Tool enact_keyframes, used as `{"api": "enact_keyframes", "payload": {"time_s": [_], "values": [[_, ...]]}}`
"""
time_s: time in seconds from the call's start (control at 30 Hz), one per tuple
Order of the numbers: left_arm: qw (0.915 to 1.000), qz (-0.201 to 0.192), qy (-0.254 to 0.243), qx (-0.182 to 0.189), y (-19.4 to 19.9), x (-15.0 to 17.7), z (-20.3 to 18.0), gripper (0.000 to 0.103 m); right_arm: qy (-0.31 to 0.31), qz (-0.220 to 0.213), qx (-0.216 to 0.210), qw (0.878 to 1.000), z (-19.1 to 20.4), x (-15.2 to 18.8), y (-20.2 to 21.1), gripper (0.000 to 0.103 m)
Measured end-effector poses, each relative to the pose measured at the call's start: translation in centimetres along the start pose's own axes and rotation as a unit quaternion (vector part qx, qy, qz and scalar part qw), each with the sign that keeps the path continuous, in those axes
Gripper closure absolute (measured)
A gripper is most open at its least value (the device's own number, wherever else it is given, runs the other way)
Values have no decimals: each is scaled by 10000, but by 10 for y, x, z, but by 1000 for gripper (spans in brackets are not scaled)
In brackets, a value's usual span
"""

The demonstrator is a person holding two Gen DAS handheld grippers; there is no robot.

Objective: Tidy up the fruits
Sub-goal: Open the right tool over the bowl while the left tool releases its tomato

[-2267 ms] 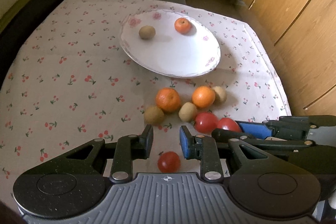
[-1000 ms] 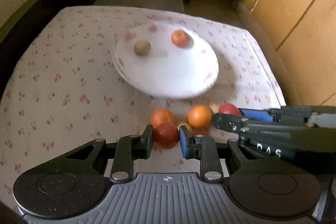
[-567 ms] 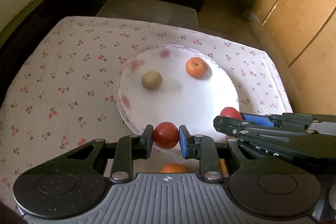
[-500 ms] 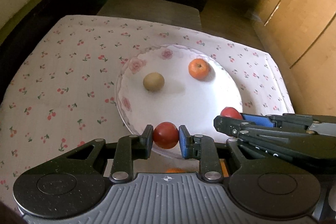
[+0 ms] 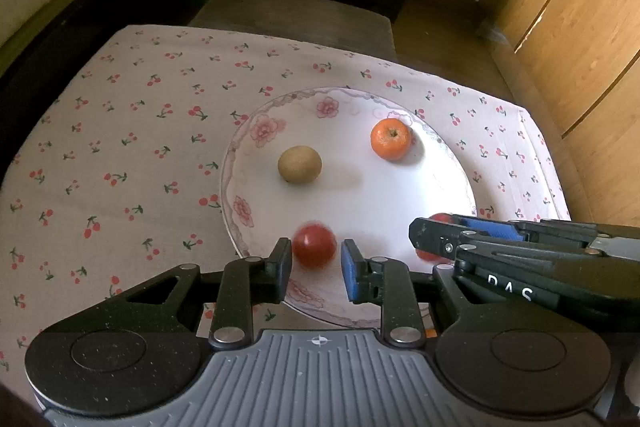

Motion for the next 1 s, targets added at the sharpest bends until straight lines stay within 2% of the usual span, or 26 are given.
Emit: {"api": "enact_keyframes", "payload": {"time_s": [0.53,1.0], "values": [[9997,-179,50,128,15,-3,-1,55,-81,-208,39,9997,-2,-4,16,73],[9995,-231,57,201,24,1,0,51,-62,-280,35,9996,2,-1,29,73]]}}
Point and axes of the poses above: each gripper's, at about its wrist camera, not at the fingertips, and y roughly against the way its jaws point, z to its left, x to its underside, the point moved 5 cm from there along -y, roughly the way its jaws point
